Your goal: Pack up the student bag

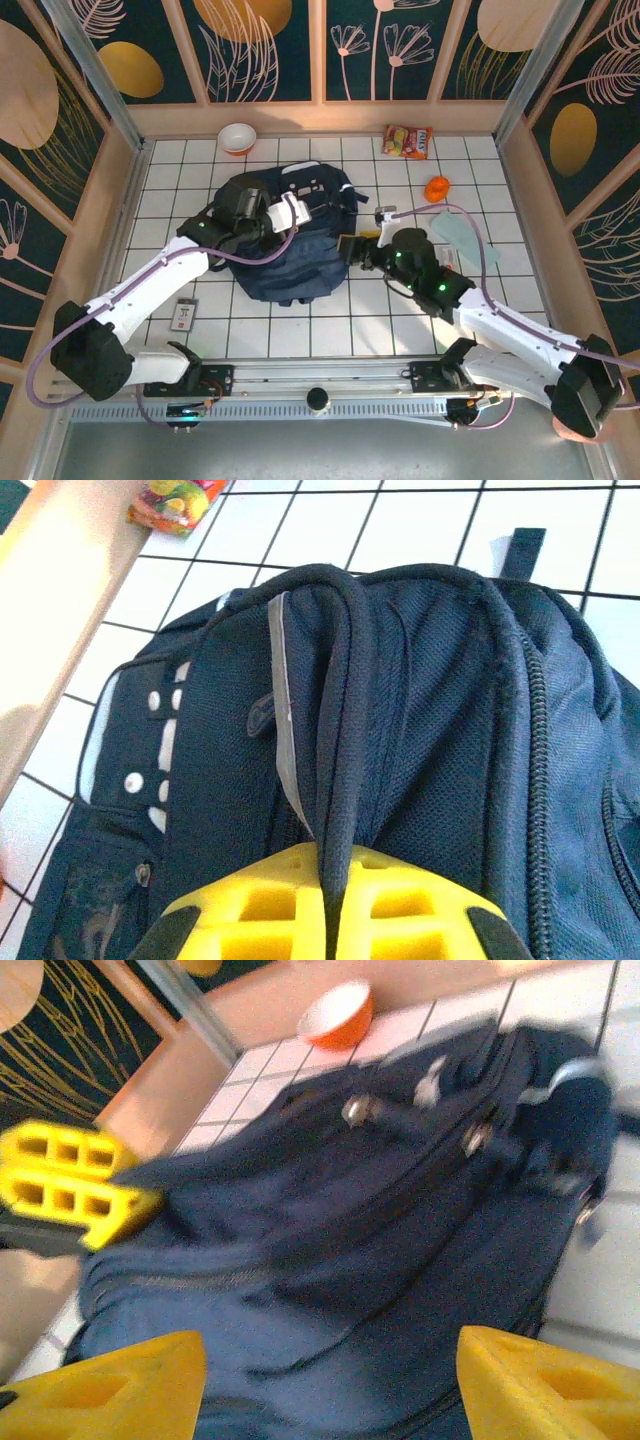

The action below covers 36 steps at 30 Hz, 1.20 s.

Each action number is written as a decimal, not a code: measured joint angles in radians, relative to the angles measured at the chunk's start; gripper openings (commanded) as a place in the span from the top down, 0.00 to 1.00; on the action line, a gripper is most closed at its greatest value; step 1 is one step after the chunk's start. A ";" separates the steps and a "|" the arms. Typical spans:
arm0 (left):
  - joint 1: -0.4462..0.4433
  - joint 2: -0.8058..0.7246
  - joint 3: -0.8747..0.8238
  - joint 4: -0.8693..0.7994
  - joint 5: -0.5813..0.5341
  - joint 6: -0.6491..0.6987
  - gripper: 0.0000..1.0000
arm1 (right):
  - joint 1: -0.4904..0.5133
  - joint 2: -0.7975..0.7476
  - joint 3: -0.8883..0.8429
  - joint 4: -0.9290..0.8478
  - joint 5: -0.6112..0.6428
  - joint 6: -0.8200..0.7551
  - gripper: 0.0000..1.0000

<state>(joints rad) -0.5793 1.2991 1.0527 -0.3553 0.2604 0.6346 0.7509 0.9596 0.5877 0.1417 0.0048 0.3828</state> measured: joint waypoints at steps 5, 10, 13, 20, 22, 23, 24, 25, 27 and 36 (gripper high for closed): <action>0.019 -0.020 -0.041 -0.017 0.100 0.074 1.00 | -0.126 0.053 0.019 0.011 -0.121 -0.303 0.28; 0.018 -0.025 -0.053 -0.029 0.161 0.145 1.00 | -0.154 0.195 0.143 -0.014 -0.256 -0.508 0.29; 0.018 -0.031 -0.060 -0.034 0.181 0.177 1.00 | -0.154 0.252 0.197 -0.014 -0.359 -0.600 0.30; 0.019 -0.039 -0.079 -0.045 0.196 0.210 1.00 | -0.156 0.344 0.261 -0.040 -0.582 -0.761 0.34; 0.018 -0.041 -0.086 -0.044 0.199 0.210 1.00 | -0.156 0.373 0.286 -0.060 -0.629 -0.791 0.35; 0.019 -0.041 -0.088 -0.044 0.200 0.210 1.00 | -0.156 0.382 0.295 -0.070 -0.644 -0.798 0.35; 0.019 -0.041 -0.088 -0.044 0.200 0.207 1.00 | -0.156 0.392 0.304 -0.080 -0.660 -0.806 0.36; 0.019 -0.041 -0.088 -0.044 0.200 0.204 1.00 | -0.157 0.399 0.312 -0.093 -0.673 -0.816 0.36; 0.018 -0.041 -0.088 -0.043 0.200 0.199 1.00 | -0.157 0.404 0.318 -0.101 -0.695 -0.829 0.36; 0.019 -0.041 -0.088 -0.012 0.205 0.169 1.00 | -0.163 0.404 0.320 -0.162 -0.761 -0.875 0.37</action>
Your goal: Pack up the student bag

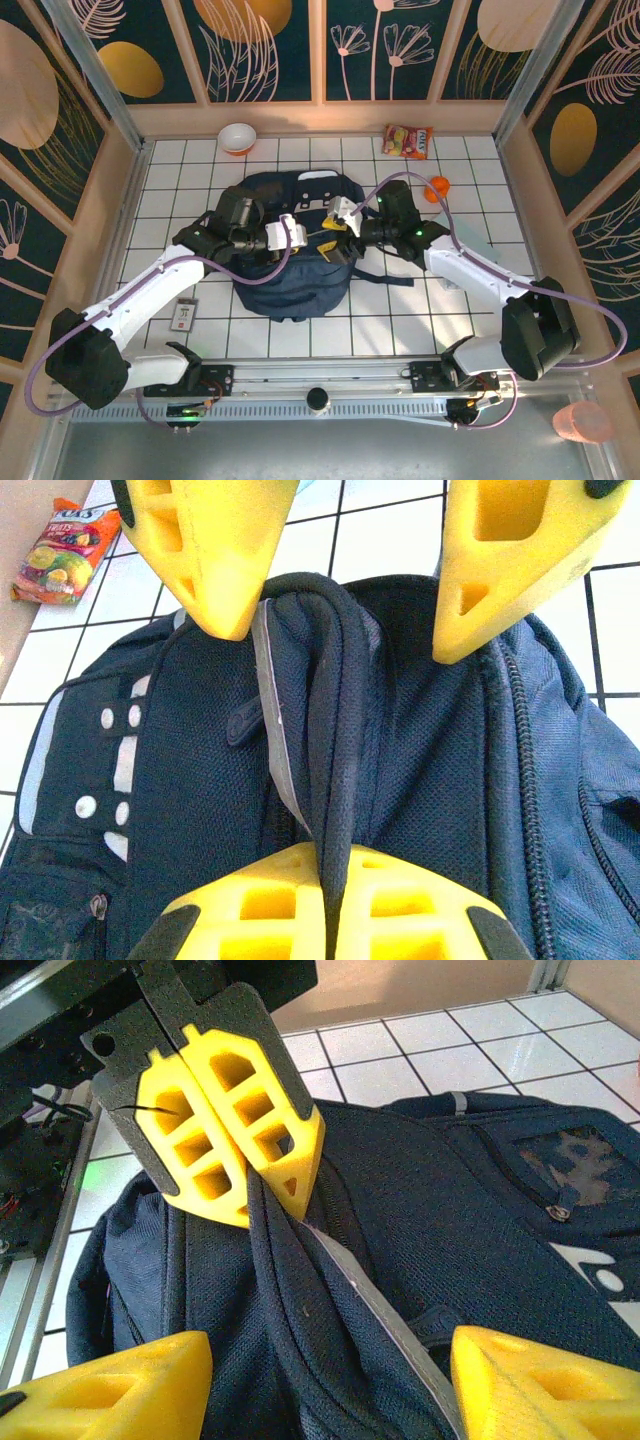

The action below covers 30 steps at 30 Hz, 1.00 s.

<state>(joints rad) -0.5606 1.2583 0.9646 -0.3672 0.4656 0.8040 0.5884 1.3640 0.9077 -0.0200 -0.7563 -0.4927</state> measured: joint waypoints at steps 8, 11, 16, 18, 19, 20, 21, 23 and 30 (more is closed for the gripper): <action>0.000 0.000 0.000 0.000 0.020 -0.001 1.00 | -0.011 0.019 0.005 0.018 -0.004 0.004 0.84; 0.012 0.000 0.000 0.000 0.012 -0.012 0.72 | -0.004 0.050 0.037 -0.003 -0.029 -0.008 1.00; 0.007 -0.009 0.013 0.076 0.072 -0.113 0.39 | -0.006 0.076 0.046 -0.026 -0.031 -0.026 1.00; 0.004 -0.007 0.022 0.101 0.090 -0.158 0.38 | -0.006 0.075 0.039 -0.017 -0.036 -0.026 1.00; 0.003 -0.002 0.027 0.106 0.100 -0.180 0.37 | -0.007 0.075 0.035 -0.010 -0.039 -0.026 1.00; 0.003 0.006 0.031 0.109 0.104 -0.195 0.37 | -0.007 0.075 0.032 -0.008 -0.040 -0.026 1.00; 0.003 0.019 0.036 0.109 0.106 -0.208 0.36 | -0.007 0.075 0.032 -0.007 -0.043 -0.026 1.00; 0.003 0.054 0.048 0.108 0.106 -0.227 0.37 | -0.007 0.075 0.032 -0.006 -0.048 -0.026 1.00; 0.003 0.161 0.080 0.093 0.103 -0.240 0.45 | -0.007 0.075 0.029 0.008 -0.057 -0.022 1.00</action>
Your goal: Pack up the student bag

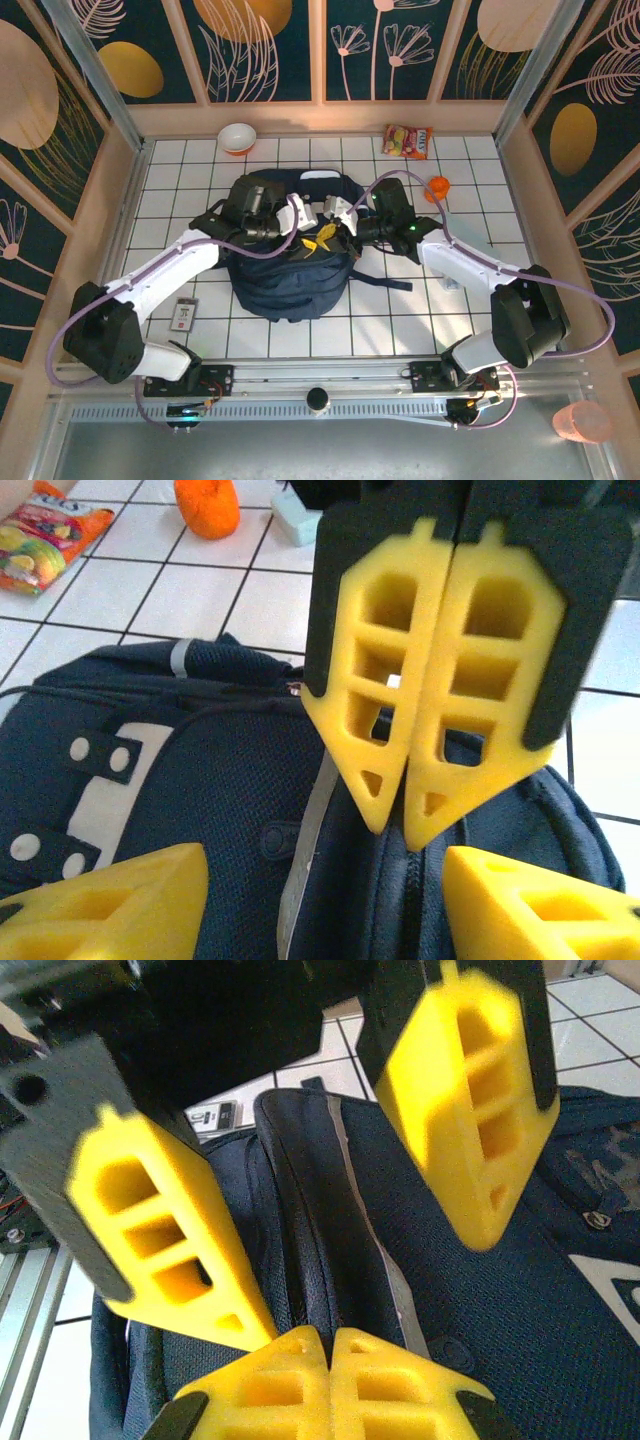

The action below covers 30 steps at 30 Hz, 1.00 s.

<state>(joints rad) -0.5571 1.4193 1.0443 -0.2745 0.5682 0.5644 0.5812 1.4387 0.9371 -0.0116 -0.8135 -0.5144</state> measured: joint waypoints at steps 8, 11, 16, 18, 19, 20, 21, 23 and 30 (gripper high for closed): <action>-0.017 0.011 0.008 -0.030 0.018 0.039 1.00 | -0.012 -0.033 -0.048 0.062 0.015 0.032 0.75; -0.016 -0.022 -0.025 -0.010 -0.007 0.048 1.00 | -0.050 -0.115 -0.117 0.126 0.027 0.066 0.56; 0.014 -0.124 -0.130 0.063 -0.003 0.044 1.00 | -0.214 -0.253 -0.224 0.169 0.068 0.087 0.44; 0.023 -0.148 -0.156 0.093 0.010 0.037 1.00 | -0.262 -0.256 -0.241 0.149 0.119 0.069 0.44; 0.024 -0.153 -0.162 0.103 0.014 0.035 1.00 | -0.272 -0.248 -0.244 0.134 0.142 0.060 0.43; 0.025 -0.156 -0.167 0.113 0.019 0.032 1.00 | -0.277 -0.234 -0.245 0.117 0.163 0.045 0.43; 0.026 -0.156 -0.169 0.119 0.024 0.032 1.00 | -0.278 -0.214 -0.245 0.105 0.177 0.031 0.42; 0.026 -0.156 -0.169 0.122 0.029 0.032 1.00 | -0.278 -0.167 -0.243 0.084 0.186 0.002 0.40; 0.026 -0.156 -0.169 0.126 0.031 0.035 1.00 | -0.226 -0.011 -0.181 0.021 0.166 -0.139 0.41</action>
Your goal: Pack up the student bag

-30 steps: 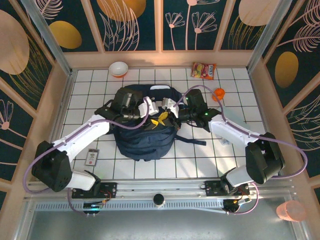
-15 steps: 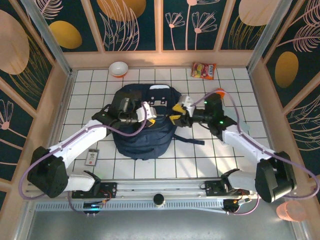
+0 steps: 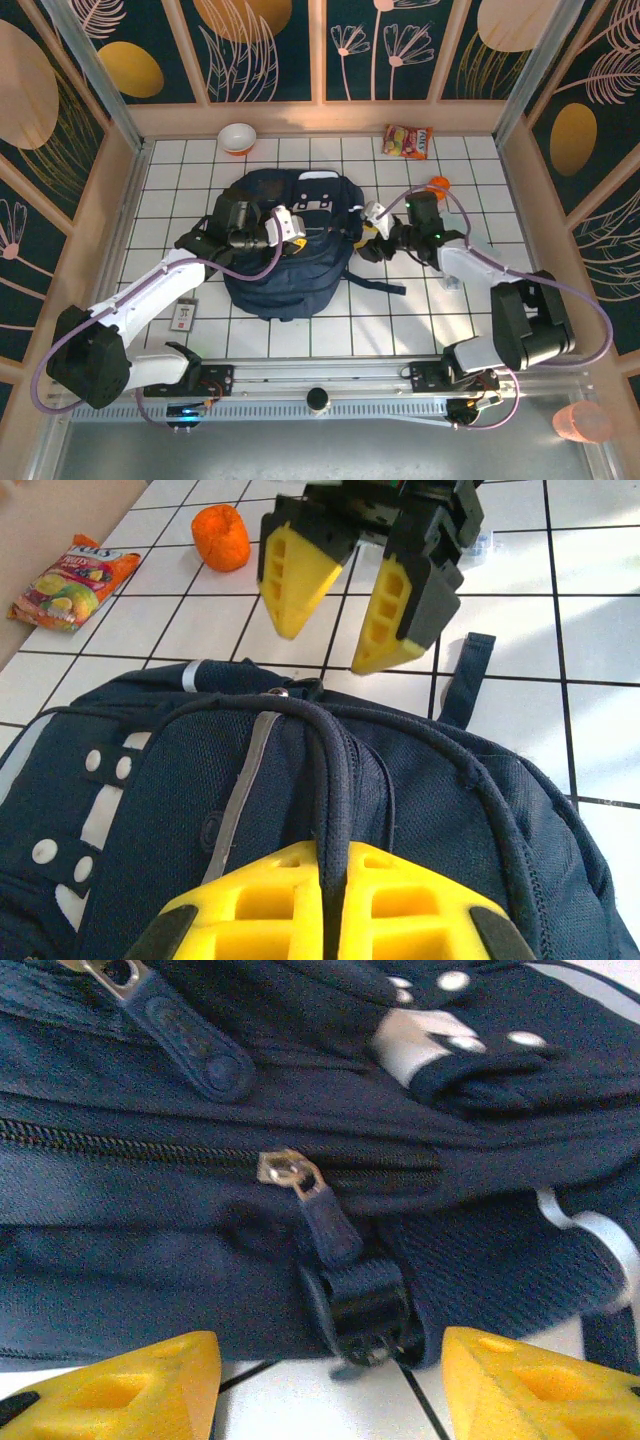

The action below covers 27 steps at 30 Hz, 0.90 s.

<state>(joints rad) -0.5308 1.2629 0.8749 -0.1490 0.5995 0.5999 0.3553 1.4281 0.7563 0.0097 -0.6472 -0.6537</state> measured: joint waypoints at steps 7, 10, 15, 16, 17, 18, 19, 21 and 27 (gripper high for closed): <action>0.000 0.000 0.000 0.000 0.004 0.002 1.00 | 0.011 0.109 0.120 0.000 -0.050 -0.068 0.44; 0.000 -0.004 0.000 0.000 0.003 0.002 1.00 | 0.019 0.143 0.158 -0.021 -0.069 -0.103 0.49; 0.000 -0.009 0.000 0.000 0.001 0.002 1.00 | 0.041 0.179 0.187 -0.092 -0.094 -0.138 0.56; 0.000 -0.009 0.000 0.000 -0.001 0.002 1.00 | 0.041 0.179 0.187 -0.106 -0.100 -0.141 0.58; 0.000 -0.009 0.000 0.000 -0.002 0.002 1.00 | 0.041 0.179 0.188 -0.123 -0.109 -0.147 0.60; 0.000 -0.009 0.000 0.000 -0.003 0.002 1.00 | 0.041 0.179 0.189 -0.135 -0.114 -0.150 0.63; 0.000 -0.009 0.000 0.000 -0.005 0.002 1.00 | 0.041 0.179 0.189 -0.148 -0.121 -0.151 0.65; 0.000 -0.009 0.000 0.000 -0.007 0.002 1.00 | 0.041 0.175 0.189 -0.166 -0.140 -0.150 0.68; 0.000 -0.009 0.000 0.006 -0.009 0.005 1.00 | 0.039 0.156 0.189 -0.193 -0.193 -0.123 0.76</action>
<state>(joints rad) -0.5308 1.2541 0.8749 -0.1425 0.5907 0.6048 0.3943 1.5837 0.9455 -0.1833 -0.8402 -0.7765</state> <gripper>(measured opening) 0.055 0.254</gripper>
